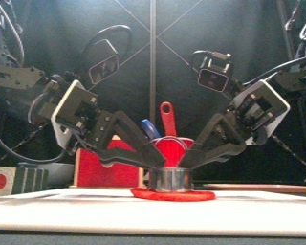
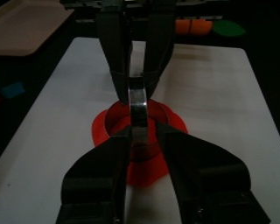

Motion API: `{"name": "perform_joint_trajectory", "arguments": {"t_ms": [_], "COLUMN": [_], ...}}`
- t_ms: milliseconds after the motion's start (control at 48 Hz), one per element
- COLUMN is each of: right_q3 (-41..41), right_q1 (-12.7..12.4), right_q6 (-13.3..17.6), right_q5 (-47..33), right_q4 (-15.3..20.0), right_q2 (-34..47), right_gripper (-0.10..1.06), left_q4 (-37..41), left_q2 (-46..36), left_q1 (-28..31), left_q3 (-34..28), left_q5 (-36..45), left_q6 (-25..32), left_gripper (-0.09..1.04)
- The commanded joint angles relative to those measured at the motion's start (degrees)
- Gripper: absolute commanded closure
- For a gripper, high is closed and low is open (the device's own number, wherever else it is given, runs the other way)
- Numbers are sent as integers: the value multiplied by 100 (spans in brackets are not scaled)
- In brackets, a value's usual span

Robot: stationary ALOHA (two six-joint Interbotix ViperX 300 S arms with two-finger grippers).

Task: Get the cutter from the drawer then cut the dough then place the extra dough in the bowl
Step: Cut the dough

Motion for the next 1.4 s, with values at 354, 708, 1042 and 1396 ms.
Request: {"name": "perform_joint_trajectory", "arguments": {"t_ms": [354, 708, 1042, 1396], "right_q3": [-35, -35, -35, -53], "right_q1": [18, 26, 18, 18], "right_q6": [18, 26, 26, 18], "right_q5": [62, 62, 123, 123], "right_q4": [-18, -26, -18, -26], "right_q2": [-62, -53, -62, -62], "right_gripper": [36, 36, 36, 36], "left_q4": [132, 141, 220, 413], "left_q2": [-114, -308, -483, -668], "left_q1": [79, 79, 79, 79], "left_q3": [-35, -26, 9, 26], "left_q5": [132, 132, 132, 132], "left_q6": [114, 387, 396, 413], "left_gripper": [19, 19, 19, 19]}}
